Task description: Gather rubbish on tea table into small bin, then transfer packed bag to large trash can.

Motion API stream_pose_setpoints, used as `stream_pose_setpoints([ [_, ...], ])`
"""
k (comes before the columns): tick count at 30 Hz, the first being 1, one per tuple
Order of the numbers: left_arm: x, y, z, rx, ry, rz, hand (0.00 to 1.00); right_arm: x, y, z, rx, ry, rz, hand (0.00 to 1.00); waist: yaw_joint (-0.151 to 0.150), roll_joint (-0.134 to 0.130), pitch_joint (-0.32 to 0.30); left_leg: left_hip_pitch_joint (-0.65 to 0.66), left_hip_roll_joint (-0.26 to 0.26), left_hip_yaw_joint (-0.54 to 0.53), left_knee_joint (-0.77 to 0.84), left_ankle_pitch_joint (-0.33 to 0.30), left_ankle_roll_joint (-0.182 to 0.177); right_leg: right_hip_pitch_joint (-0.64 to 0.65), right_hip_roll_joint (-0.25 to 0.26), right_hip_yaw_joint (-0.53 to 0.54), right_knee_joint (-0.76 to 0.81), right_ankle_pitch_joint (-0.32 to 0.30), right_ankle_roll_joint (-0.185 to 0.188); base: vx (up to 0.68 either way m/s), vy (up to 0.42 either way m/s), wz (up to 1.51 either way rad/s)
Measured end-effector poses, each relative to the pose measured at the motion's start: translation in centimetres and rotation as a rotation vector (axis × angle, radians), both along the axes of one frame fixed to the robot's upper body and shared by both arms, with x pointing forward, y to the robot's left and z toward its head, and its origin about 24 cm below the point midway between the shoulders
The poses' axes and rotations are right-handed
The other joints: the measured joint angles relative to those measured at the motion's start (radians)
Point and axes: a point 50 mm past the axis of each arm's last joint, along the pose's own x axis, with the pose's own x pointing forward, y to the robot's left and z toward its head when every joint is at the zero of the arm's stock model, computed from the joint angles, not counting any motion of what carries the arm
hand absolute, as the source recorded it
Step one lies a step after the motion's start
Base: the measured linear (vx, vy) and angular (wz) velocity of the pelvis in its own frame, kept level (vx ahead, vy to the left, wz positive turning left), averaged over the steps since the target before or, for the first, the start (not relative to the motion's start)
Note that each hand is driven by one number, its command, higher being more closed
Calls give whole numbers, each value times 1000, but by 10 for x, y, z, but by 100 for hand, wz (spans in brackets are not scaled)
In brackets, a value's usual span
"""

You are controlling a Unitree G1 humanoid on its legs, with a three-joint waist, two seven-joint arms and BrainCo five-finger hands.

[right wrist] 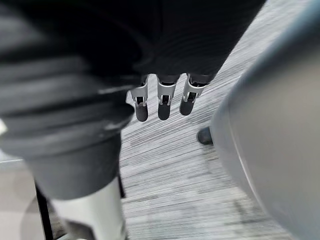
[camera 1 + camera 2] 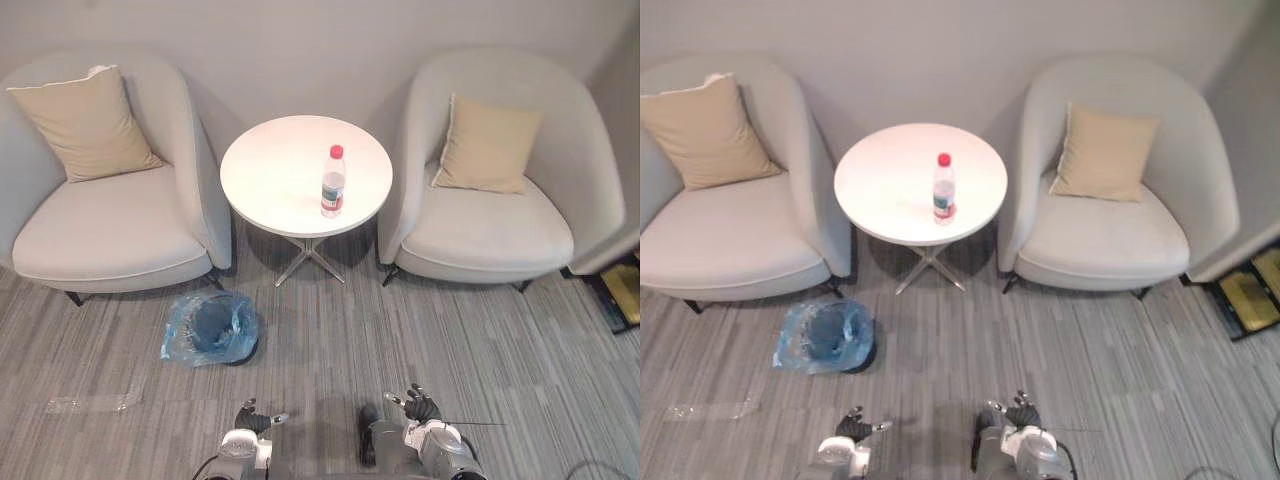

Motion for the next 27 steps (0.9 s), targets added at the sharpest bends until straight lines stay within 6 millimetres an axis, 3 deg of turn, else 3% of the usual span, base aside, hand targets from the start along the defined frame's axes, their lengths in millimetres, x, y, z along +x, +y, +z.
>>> stream_pose_setpoints([
  [1, 4, -4, 1, -23, -12, 37, 0, -1, -3, 0, 3, -6, -28, 0, -5, 16, 6, -94, 23, -27, 223, 24, -32, 54, 15, -33, -25, -25, -18, 301, -259, 58],
  [2, 6, -5, 2, -34, -19, 54, 0, -1, -4, 0, 3, -6, -35, 0, -4, 19, 8, -128, 32, -28, 304, 49, -50, 73, 19, -46, -32, -34, -24, 344, -280, 64],
  [3, 10, -7, 5, -50, -43, 84, 0, -5, -4, -1, 9, 3, -52, 0, 7, 16, 16, -209, 51, -21, 484, 136, -58, 127, 28, -59, -50, -51, -41, 295, -171, 27],
  [5, 12, -8, 6, -56, -56, 87, 0, -9, -2, -3, 18, 14, -64, 0, 25, 12, 21, -264, 79, 41, 587, 91, -39, 199, 33, -65, -91, -70, -64, 293, -132, 13],
  [7, 14, -10, 7, -60, -62, 82, 0, -11, -3, -4, 23, 20, -77, 0, 26, 14, 19, -317, 79, 123, 550, 42, -14, 253, 24, -74, -141, -71, -63, 269, -54, 0],
  [9, 16, -11, 8, -53, -70, 51, 0, -10, -3, -3, 20, 17, -79, 0, 29, 14, 19, -352, 19, 175, 276, 42, -6, 301, 2, -79, -175, -73, -36, 303, 35, 1],
  [10, 15, -12, 8, -53, -70, 44, 0, -10, -4, -3, 19, 18, -81, 0, 29, 14, 19, -349, 3, 175, 210, 55, -8, 308, -2, -79, -178, -77, -31, 313, 106, 4],
  [11, 15, -15, 7, -53, -67, 21, 0, -13, -6, -4, 12, 26, -85, 0, 33, 23, 13, -331, -34, 161, 23, 177, -1, 327, 0, -73, -189, -91, -10, 337, 133, -23],
  [12, 17, -14, 8, -48, -73, 11, 0, -15, -2, -6, 19, 38, -78, 0, 52, 10, 9, -291, -54, 170, -14, 230, 26, 340, -10, -36, -190, -99, 2, 401, 144, -25],
  [15, 19, -4, 9, -19, -72, -3, 0, -14, 9, -6, 35, 41, -37, 0, 47, -24, 3, -288, -77, 189, 5, 187, 66, 339, -38, -14, -169, -108, 18, 280, 87, -6],
  [17, 19, -4, 9, -16, -70, -8, 0, -13, 12, -6, 35, 41, -12, 0, 54, -26, 2, -253, -80, 211, -8, 168, 77, 321, -45, 10, -94, -110, 20, 296, 143, -26],
  [20, 13, -1, 5, 9, -38, -50, 0, -8, 18, -5, 37, 29, 20, 0, 48, -35, 1, -135, -99, 236, -95, 159, 87, 208, -78, 30, 220, -113, 104, 211, 98, -21],
  [22, 7, 5, 3, 35, -14, -72, 0, -8, 20, -5, 32, 30, 41, 0, 38, -39, -5, -74, -101, 223, -142, 155, 93, 165, -110, -40, 317, -176, 75, 242, 9, 15],
  [25, 5, 8, 2, 42, -8, -69, 0, -7, 21, -5, 31, 25, 40, 0, 30, -42, -9, -62, -85, 179, -147, 155, 93, 126, -104, -73, 194, -195, 47, 175, -107, 36],
  [26, 5, 8, 2, 41, -8, -69, 0, -8, 21, -5, 31, 26, 40, 0, 30, -46, -10, -62, -85, 164, -143, 155, 92, 122, -104, -65, 116, -168, 37, 140, -152, 43],
  [27, 4, 9, 2, 44, -8, -68, 0, -10, 22, -5, 33, 32, 39, 0, 30, -66, -21, -62, -98, 153, -140, 150, 81, 123, -105, -47, 28, -77, 23, 112, -134, 31],
])
